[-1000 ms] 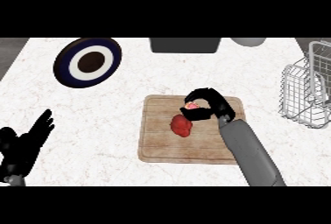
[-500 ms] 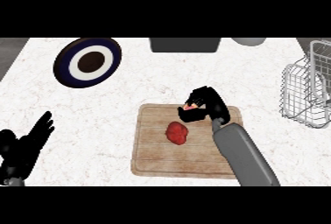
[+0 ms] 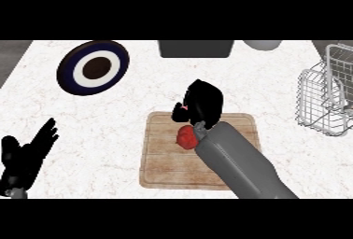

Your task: Pick the cupcake from the cutting board and place it in the tiered basket

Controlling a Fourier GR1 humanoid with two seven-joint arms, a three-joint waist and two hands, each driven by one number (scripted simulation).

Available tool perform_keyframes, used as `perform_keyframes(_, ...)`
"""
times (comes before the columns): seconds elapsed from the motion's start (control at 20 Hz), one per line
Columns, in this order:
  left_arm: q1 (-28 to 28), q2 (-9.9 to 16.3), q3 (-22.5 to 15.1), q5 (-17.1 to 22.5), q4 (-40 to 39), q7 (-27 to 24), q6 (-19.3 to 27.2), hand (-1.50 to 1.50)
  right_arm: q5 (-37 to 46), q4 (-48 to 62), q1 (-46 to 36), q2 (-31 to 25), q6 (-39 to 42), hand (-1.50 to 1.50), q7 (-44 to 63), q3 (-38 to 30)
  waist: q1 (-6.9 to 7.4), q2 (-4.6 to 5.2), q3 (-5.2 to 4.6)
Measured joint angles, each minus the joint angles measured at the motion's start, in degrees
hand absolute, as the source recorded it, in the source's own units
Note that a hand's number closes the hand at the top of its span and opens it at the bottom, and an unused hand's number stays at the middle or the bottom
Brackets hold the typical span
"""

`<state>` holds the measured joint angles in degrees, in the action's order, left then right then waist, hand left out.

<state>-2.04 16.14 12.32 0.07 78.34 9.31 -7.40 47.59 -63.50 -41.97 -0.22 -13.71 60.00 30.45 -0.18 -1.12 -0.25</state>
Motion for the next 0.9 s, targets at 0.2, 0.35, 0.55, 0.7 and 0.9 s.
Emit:
perform_keyframes(0.2,-0.8,0.1,0.5,0.1,-0.4,-0.7,0.0,0.00,8.9,-4.7,-4.6,-0.4,2.3,1.50,5.5,1.9,-0.72,-0.17,0.04)
perform_keyframes(0.35,-1.0,0.4,0.9,0.3,-0.4,-0.9,-0.2,0.00,14.6,-9.4,-6.5,-0.7,4.3,1.50,8.0,1.4,-1.28,-0.19,0.09)
perform_keyframes(0.55,-0.6,0.6,1.5,0.8,-0.9,-0.9,-0.5,0.00,19.8,-15.6,-7.2,-0.8,7.1,1.50,9.4,-1.3,-1.33,0.13,0.16)
perform_keyframes(0.7,-0.7,0.5,1.6,0.8,-1.1,-1.4,-0.7,0.00,21.6,-20.1,-7.1,-2.2,9.1,1.50,8.6,-5.1,-1.07,0.38,0.19)
perform_keyframes(0.9,0.0,0.0,1.1,0.4,-0.2,-0.5,0.0,0.00,23.3,-24.0,-6.2,-4.6,10.9,1.50,6.5,-10.6,-0.69,0.64,0.23)
